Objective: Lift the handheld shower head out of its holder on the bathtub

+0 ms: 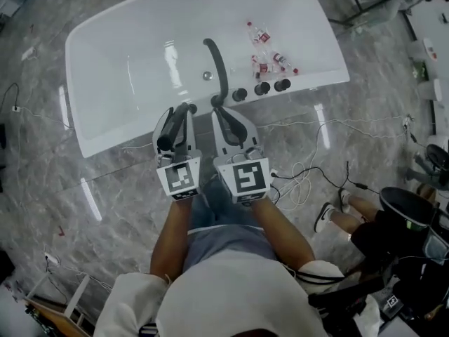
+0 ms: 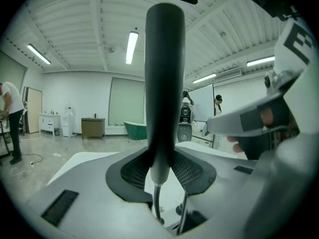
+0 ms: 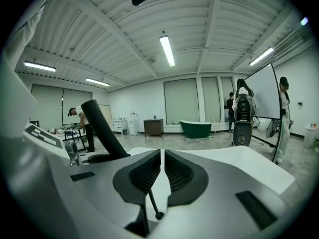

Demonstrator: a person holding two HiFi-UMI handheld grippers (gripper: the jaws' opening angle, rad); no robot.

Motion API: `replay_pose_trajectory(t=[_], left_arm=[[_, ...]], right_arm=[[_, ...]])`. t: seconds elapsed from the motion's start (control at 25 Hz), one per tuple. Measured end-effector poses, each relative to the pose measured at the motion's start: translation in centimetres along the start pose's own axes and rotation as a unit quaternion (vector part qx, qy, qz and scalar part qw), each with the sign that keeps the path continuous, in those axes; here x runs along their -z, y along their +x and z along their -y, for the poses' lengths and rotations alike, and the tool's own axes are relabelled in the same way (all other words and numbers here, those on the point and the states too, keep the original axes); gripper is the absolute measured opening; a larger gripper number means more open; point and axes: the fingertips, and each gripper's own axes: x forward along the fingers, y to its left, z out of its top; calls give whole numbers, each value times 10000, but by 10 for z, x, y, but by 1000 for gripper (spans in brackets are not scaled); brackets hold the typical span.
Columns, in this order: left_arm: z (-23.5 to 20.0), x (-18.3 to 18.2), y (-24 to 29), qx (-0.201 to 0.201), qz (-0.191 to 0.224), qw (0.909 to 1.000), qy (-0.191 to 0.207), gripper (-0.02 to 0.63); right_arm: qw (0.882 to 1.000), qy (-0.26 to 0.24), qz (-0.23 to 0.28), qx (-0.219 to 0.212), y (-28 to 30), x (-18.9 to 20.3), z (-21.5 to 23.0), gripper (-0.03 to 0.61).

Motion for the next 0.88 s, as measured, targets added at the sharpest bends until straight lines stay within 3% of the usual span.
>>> replay_pose_trajectory(t=[0.2, 0.36, 0.56, 0.72, 0.88], left_arm=[[-13, -143, -65, 308, 533, 9980, 123, 149], [-18, -210, -121, 661, 831, 9941, 205, 149], [-25, -200, -146, 989, 769, 9919, 226, 149], [-24, -182, -160, 984, 646, 9927, 245, 149], [-20, -188, -161, 1065, 703, 9918, 79, 149]], right_arm=[[9989, 146, 432, -39, -47, -105, -51, 18], [9990, 61, 432, -56, -73, -142, -90, 18], [9984, 13, 561, 114, -82, -143, -115, 18], [9978, 20, 656, 138, -100, -139, -123, 17], [9977, -87, 631, 228, -108, -142, -123, 15]])
